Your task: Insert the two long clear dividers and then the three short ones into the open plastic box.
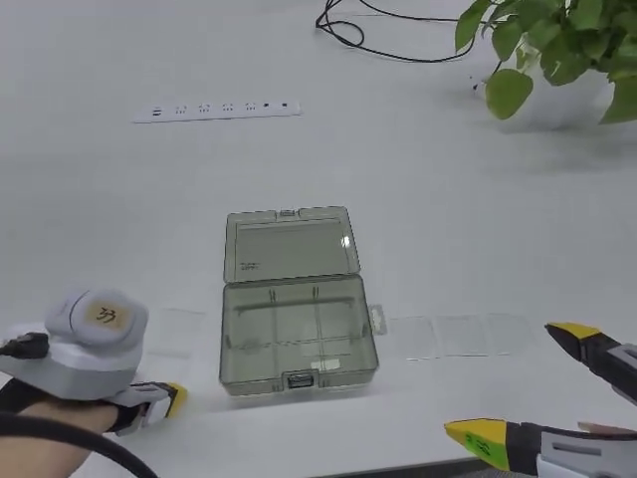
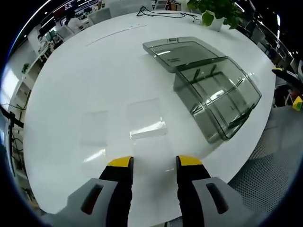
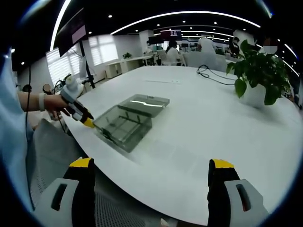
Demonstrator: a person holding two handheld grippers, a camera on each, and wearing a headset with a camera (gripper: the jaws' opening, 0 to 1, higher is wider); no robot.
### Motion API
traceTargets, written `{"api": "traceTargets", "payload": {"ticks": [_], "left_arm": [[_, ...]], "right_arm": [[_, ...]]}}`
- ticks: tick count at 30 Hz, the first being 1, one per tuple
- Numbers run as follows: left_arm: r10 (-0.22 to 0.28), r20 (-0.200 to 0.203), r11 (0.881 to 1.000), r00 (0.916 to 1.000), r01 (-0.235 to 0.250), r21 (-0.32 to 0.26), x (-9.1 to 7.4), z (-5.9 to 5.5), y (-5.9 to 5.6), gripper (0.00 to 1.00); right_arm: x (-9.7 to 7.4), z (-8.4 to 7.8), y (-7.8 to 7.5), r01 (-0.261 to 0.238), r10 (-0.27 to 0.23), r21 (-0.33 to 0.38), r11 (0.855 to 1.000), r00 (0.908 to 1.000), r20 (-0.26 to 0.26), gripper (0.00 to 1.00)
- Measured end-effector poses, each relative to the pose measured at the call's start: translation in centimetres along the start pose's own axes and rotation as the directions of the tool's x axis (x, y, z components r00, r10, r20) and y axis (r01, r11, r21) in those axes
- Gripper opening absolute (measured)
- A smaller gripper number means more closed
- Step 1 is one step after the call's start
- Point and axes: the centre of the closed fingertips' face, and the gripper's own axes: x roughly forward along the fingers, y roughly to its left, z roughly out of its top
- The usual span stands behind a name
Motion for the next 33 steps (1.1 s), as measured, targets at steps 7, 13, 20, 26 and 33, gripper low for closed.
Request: {"api": "traceTargets", "payload": {"ticks": [7, 13, 20, 26, 33], "left_arm": [[0.002, -0.010, 1.000, 1.0000, -0.002, -0.010, -0.1, 0.0, -0.2, 0.32], [0.006, 0.002, 0.999, 1.0000, -0.006, -0.037, -0.5, 0.0, -0.3, 0.31], [0.009, 0.008, 0.999, 0.9999, -0.009, -0.049, -0.7, -0.1, -0.3, 0.31], [-0.003, 0.052, 0.996, 0.9987, 0.007, -0.084, -1.2, 0.1, -0.3, 0.30], [-0.014, 0.108, 0.995, 0.9941, 0.024, -0.098, -2.5, 1.0, -0.3, 0.30]], "right_arm": [[0.0, 0.0, 0.2, -0.003, 0.003, -0.001, 1.000, 1.0000, 0.002, 1.00], [-0.1, 0.1, 0.2, -0.002, 0.002, -0.003, 1.000, 1.0000, 0.002, 1.00], [-0.1, 0.2, 0.4, -0.005, 0.005, -0.001, 1.000, 1.0000, 0.004, 1.00], [0.0, 0.2, 0.6, -0.009, 0.009, -0.005, 1.000, 1.0000, 0.002, 1.00], [0.1, 0.3, 0.9, -0.022, 0.022, -0.020, 1.000, 0.9997, -0.010, 1.00]]}}
